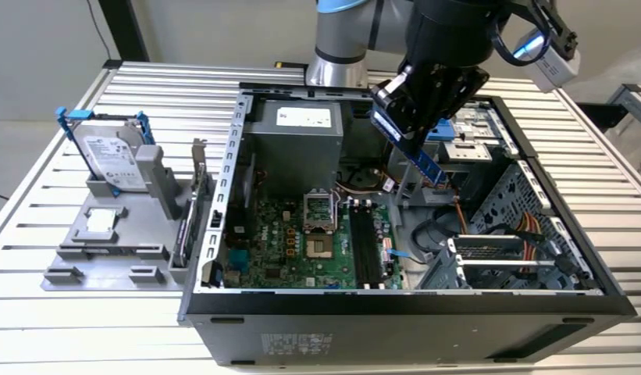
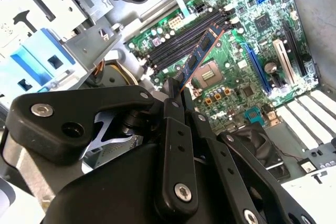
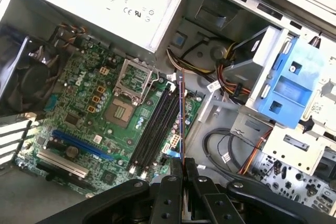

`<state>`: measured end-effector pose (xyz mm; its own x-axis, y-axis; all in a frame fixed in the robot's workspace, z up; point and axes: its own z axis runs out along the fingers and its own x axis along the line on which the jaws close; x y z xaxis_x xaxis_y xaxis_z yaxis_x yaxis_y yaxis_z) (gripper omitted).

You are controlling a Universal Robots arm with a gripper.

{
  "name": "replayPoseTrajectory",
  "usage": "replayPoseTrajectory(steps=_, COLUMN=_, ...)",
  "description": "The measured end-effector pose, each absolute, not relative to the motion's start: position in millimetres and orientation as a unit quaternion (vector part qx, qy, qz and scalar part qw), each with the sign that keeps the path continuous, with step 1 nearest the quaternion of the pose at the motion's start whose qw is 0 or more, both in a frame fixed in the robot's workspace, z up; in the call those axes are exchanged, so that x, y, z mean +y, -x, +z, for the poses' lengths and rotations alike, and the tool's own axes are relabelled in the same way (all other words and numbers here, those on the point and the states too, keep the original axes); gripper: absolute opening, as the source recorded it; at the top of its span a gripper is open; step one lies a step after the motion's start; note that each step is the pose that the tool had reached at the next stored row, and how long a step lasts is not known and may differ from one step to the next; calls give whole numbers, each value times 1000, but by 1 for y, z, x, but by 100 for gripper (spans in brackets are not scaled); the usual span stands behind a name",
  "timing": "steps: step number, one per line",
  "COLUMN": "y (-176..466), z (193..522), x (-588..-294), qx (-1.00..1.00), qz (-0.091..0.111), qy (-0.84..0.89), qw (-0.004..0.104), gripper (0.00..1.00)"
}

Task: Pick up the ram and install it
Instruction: 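Insert the ram into the slot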

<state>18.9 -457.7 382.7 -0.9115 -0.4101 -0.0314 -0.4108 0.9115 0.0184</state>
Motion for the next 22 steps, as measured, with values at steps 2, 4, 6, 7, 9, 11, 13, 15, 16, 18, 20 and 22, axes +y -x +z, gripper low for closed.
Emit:
replayPoseTrajectory(steps=2, y=-19, z=383, x=-458, qx=978, qz=12, qy=208, qw=13, gripper=0)
replayPoseTrajectory(steps=4, y=-19, z=383, x=-458, qx=978, qz=12, qy=206, qw=13, gripper=0)
replayPoseTrajectory(steps=6, y=-19, z=383, x=-458, qx=979, qz=11, qy=204, qw=13, gripper=0)
replayPoseTrajectory(steps=7, y=-19, z=383, x=-458, qx=979, qz=11, qy=203, qw=13, gripper=0)
replayPoseTrajectory(steps=9, y=-20, z=383, x=-458, qx=979, qz=11, qy=202, qw=13, gripper=0)
replayPoseTrajectory(steps=11, y=-20, z=383, x=-458, qx=980, qz=11, qy=200, qw=13, gripper=0)
replayPoseTrajectory(steps=13, y=-20, z=383, x=-458, qx=980, qz=11, qy=198, qw=13, gripper=0)
replayPoseTrajectory(steps=15, y=-20, z=383, x=-458, qx=980, qz=10, qy=196, qw=13, gripper=0)
replayPoseTrajectory(steps=16, y=-20, z=383, x=-458, qx=981, qz=10, qy=195, qw=13, gripper=0)
replayPoseTrajectory(steps=18, y=-20, z=383, x=-458, qx=981, qz=10, qy=193, qw=13, gripper=0)
replayPoseTrajectory(steps=20, y=-20, z=383, x=-458, qx=981, qz=10, qy=191, qw=13, gripper=0)
replayPoseTrajectory(steps=22, y=-20, z=383, x=-458, qx=982, qz=9, qy=189, qw=13, gripper=0)
